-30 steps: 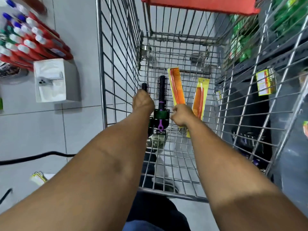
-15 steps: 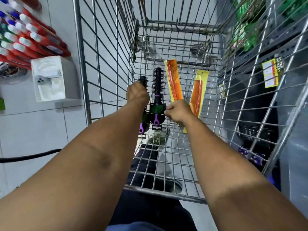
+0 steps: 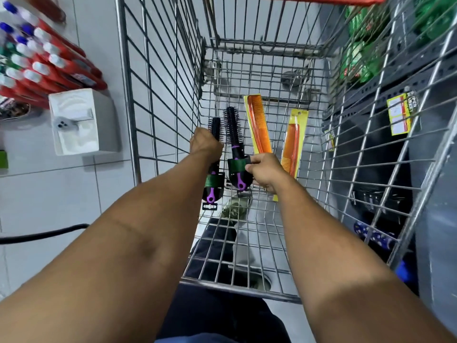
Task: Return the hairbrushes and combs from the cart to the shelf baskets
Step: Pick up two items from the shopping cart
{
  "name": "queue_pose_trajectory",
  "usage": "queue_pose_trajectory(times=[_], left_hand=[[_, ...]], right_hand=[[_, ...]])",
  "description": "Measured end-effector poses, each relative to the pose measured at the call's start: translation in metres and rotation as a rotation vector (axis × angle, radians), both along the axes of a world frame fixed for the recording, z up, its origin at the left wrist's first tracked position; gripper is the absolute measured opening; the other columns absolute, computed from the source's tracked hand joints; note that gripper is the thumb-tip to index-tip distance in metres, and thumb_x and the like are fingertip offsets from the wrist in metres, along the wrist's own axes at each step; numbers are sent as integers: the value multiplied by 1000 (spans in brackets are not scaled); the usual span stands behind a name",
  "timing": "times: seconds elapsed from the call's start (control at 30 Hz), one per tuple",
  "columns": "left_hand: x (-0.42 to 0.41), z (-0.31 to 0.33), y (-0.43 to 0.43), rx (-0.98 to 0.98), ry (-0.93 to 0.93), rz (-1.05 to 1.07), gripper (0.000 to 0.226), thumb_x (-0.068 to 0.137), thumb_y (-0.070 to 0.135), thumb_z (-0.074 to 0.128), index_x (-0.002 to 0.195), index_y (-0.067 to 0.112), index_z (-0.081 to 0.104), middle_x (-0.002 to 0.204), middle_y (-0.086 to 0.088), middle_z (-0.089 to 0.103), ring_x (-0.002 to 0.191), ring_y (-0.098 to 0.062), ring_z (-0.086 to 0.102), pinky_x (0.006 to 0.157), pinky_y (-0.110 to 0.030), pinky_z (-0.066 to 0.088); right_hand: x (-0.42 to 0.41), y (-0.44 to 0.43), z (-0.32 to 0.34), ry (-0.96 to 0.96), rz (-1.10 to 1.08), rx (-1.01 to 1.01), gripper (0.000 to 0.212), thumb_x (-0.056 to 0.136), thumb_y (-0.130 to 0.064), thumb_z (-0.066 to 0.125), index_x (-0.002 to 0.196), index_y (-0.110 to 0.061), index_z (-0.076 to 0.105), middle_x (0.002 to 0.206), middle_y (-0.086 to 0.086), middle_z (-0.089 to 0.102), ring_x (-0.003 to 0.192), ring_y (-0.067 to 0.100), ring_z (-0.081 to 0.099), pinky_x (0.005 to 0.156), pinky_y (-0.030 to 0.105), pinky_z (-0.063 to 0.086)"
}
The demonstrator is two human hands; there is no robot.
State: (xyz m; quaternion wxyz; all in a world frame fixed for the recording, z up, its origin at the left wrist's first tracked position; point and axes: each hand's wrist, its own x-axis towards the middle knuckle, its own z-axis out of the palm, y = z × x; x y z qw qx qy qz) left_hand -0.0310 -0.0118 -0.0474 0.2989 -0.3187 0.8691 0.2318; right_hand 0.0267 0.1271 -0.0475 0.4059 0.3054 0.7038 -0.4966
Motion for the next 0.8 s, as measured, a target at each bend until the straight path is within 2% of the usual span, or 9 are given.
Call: queue_pose_trajectory(times=[0.07,0.17,0.2,0.27,0.33,0.5,0.6,0.7,0.8], left_hand=[[2,4,-2,41,-4,-2,48,87,29,68,121,-2,54,125,-17,61,120,-32,55,98,-34,45],[3,6,-6,150,17,67,48,81,37,72,112,1,59,113,-16,67,105,-32,63,92,-40,54],[3,6,-7,195,20,102,49,78,39,75,108,3,60,108,-15,68,99,-32,66,87,-43,56],[-1,-9,-15,294,28,151,56,64,48,79,98,7,62,99,-14,71,89,-31,69,79,-45,59],[-4,-6,-19,376,45,157,56,56,50,79,90,8,67,93,-14,73,84,-33,72,77,-47,60],[-7,91,5,636,109,180,21,81,19,76,74,7,60,92,-19,68,80,-31,69,78,-50,59],[-16,130,15,711,165,134,22,83,15,74,89,-2,61,91,-21,64,67,-25,65,65,-38,60],[-25,177,29,785,228,74,23,85,10,71,99,-2,58,82,-17,62,42,-13,63,44,-24,55],[-37,223,43,829,281,20,16,82,14,74,81,6,60,84,-19,63,62,-23,59,58,-29,49]], right_hand=[[0,2,1,-3,-42,-22,18,92,-4,55,87,-19,65,100,11,67,107,34,65,91,47,53],[0,8,11,23,-54,-27,27,92,-6,56,118,-6,62,114,15,68,99,27,65,67,31,53],[-1,11,14,38,-64,-19,31,92,-6,56,122,-5,60,116,15,67,95,24,65,66,33,55],[-3,17,23,77,-101,-22,30,92,-5,56,122,-4,61,112,9,67,89,21,64,76,38,57],[-4,24,38,109,-147,-25,28,92,-5,55,120,-4,62,105,5,66,88,18,62,72,28,54],[-3,40,82,195,-222,-22,32,93,-4,56,124,-2,58,115,7,64,102,23,63,93,38,54],[0,50,117,271,-285,-42,29,94,0,52,122,2,58,105,9,59,83,17,61,65,17,55],[6,67,166,353,-306,-46,21,95,1,48,109,-4,63,87,8,62,59,7,57,59,18,54],[13,85,217,438,-361,-17,18,96,4,46,100,-8,58,68,0,53,40,1,49,33,9,36]])
